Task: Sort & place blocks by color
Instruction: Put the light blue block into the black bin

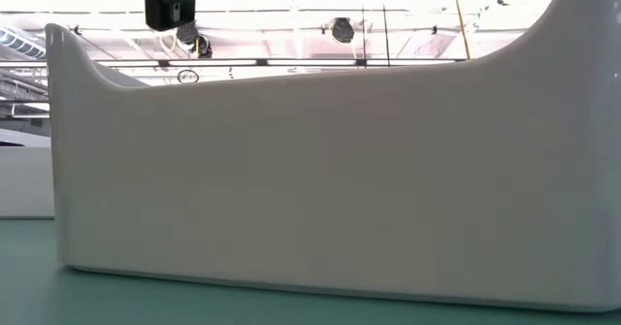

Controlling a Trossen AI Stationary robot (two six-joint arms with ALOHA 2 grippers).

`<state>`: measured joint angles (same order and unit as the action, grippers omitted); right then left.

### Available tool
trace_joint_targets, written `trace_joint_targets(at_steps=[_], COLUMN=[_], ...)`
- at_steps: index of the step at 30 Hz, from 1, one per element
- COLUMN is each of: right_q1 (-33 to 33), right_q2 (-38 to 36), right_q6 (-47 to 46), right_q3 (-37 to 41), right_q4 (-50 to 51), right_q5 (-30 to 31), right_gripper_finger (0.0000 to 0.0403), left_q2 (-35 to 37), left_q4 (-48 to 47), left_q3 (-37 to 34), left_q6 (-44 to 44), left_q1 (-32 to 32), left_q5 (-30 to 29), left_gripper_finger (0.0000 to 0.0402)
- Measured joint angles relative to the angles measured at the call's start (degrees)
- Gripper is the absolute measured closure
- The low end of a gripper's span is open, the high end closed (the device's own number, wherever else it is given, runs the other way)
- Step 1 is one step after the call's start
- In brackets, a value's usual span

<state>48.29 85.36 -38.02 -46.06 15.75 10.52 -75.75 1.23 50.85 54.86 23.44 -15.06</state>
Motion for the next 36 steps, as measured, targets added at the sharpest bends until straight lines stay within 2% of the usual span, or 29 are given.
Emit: trace_joint_targets(at_steps=[3, 10, 13, 15, 17, 21, 26, 31, 36], right_q1=[-1.73, -7.79, -12.28, -16.31, -20.57, -28.25, -34.18, -37.28, -37.53], right_q2=[-4.03, -15.01, -17.95, -18.62, -18.57, -18.18, -18.22, -18.14, -18.12], right_q6=[1.55, 10.7, 13.8, 17.5, 23.82, 36.34, 40.26, 36.85, 35.71], right_q3=[-0.04, -0.04, -0.04, -0.04, -0.04, -0.05, -0.07, -0.07, -0.07], right_q4=[0.2, -1.48, -5.2, -10.93, -18.96, -37.9, -55.31, -62.41, -60.04], right_q5=[3.16, 21.41, 28.08, 29.53, 28.63, 20.71, 18.69, 7.74, 7.37], right_gripper_finger=[0.0289, 0.0289, 0.0289, 0.0289, 0.0289, 0.0289, 0.0289, 0.0289, 0.0289], left_q2=[0.0, 0.0, 0.0, 0.0, 0.0, 0.0, 0.0, 0.0, 0.0], left_q4=[0.02, 0.75, 1.82, 2.66, 3.39, 5.19, 6.63, 9.07, 10.91], left_q3=[0.0, 0.0, 0.0, 0.0, 0.0, 0.0, 0.0, 0.0, 0.0], left_q6=[2.39, 2.81, 2.04, 1.92, 0.96, -0.45, -3.7, -6.74, -10.24], left_q1=[-0.08, -0.63, -0.74, -1.15, -1.7, -2.85, -4.29, -5.84, -7.85], left_q5=[-1.82, -3.51, -3.53, -3.55, -3.55, -3.61, -3.64, -5.89, -7.26], left_gripper_finger=[0.0147, 0.0147, 0.0147, 0.0147, 0.0147, 0.0147, 0.0147, 0.0147, 0.0147])
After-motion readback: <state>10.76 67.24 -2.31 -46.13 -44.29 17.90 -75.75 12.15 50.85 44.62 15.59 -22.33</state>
